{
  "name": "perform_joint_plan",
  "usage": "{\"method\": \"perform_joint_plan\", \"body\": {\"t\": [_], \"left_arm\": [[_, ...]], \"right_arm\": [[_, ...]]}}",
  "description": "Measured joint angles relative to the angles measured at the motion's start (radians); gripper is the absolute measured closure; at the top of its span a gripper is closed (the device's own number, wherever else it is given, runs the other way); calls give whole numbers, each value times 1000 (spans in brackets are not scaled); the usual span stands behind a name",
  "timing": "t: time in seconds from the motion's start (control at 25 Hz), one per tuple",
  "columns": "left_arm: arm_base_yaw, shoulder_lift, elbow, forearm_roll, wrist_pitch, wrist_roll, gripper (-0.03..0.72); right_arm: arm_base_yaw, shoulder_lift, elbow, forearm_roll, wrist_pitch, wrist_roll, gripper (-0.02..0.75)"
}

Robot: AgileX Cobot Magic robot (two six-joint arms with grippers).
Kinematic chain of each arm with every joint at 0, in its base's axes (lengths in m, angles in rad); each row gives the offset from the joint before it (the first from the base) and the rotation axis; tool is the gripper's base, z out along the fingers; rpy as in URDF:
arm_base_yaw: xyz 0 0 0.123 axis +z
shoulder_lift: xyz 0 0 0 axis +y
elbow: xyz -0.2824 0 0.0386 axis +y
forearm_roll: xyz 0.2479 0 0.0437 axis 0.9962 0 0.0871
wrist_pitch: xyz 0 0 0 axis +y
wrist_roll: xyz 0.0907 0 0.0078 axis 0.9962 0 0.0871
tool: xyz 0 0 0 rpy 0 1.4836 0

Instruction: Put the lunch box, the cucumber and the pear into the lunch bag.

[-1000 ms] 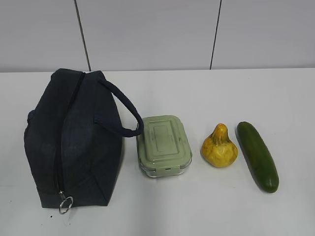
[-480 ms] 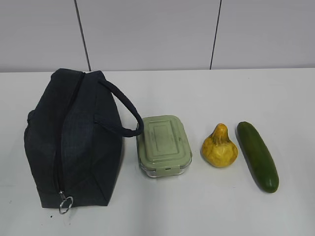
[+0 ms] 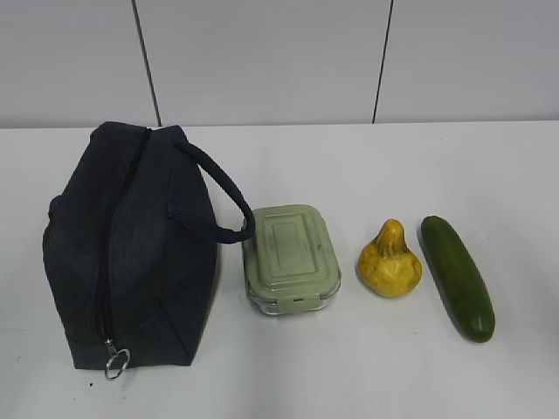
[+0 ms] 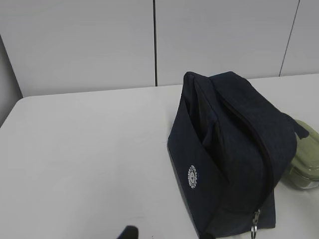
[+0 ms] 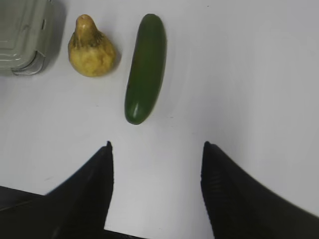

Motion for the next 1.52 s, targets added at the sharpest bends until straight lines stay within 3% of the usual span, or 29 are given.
{"method": "perform_joint_plan", "body": {"t": [0.32,0.8,1.08,1.52], "left_arm": [[0,0,0,0,0,0,450],[0,0,0,0,0,0,450],[0,0,0,0,0,0,450],[0,0,0,0,0,0,450]], "right_arm": [[0,390,-157,92,-19,-77,244],[0,896,-429,104,-50,-89,214],[0,1069,-535,106,-54,-81,214],[0,1214,-557,107,-27,-63,195]]}}
